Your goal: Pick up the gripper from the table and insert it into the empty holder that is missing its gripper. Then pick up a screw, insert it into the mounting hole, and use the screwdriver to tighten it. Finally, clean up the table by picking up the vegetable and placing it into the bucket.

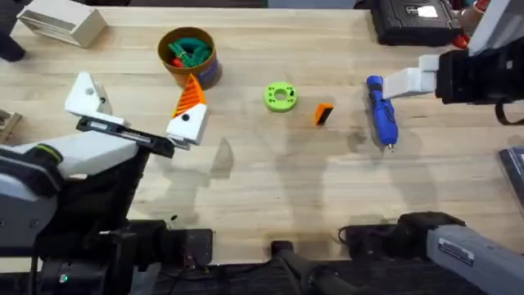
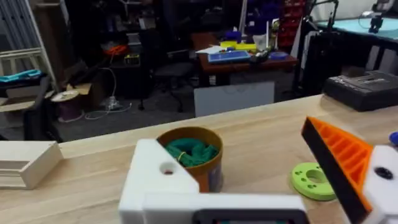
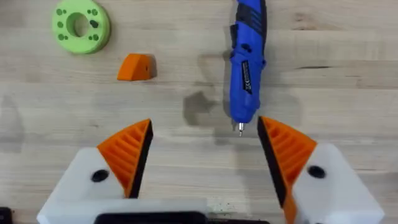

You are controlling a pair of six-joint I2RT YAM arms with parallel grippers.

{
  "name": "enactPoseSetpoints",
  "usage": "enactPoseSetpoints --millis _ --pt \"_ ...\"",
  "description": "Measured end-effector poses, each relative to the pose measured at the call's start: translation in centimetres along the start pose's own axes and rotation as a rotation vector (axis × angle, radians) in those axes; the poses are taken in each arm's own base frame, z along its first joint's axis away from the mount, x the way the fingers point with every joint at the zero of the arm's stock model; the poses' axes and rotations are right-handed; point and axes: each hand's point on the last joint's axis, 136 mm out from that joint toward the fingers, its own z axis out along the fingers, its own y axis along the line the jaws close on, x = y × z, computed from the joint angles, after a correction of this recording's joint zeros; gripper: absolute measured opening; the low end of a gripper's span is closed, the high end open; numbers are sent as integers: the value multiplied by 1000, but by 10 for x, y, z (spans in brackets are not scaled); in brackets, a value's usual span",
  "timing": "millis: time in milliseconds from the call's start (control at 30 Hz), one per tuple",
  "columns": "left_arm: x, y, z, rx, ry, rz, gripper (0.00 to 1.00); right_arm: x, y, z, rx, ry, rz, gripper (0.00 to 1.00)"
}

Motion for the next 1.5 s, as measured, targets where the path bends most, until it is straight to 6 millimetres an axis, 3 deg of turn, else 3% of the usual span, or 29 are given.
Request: enactPoseSetpoints --millis 567,700,733,1000,1500 --pt "-1 -4 1 24 -63 -21 986 0 0 0 0 0 0 991" --pt "5 -5 3 34 -116 -9 986 0 0 0 0 0 0 991" --pt "16 -4 4 34 -98 -35 986 0 0 0 0 0 0 990" --pt "18 -1 3 31 -86 -67 986 0 0 0 0 0 0 990" --pt "47 -20 3 141 37 -164 986 0 0 0 0 0 0 991"
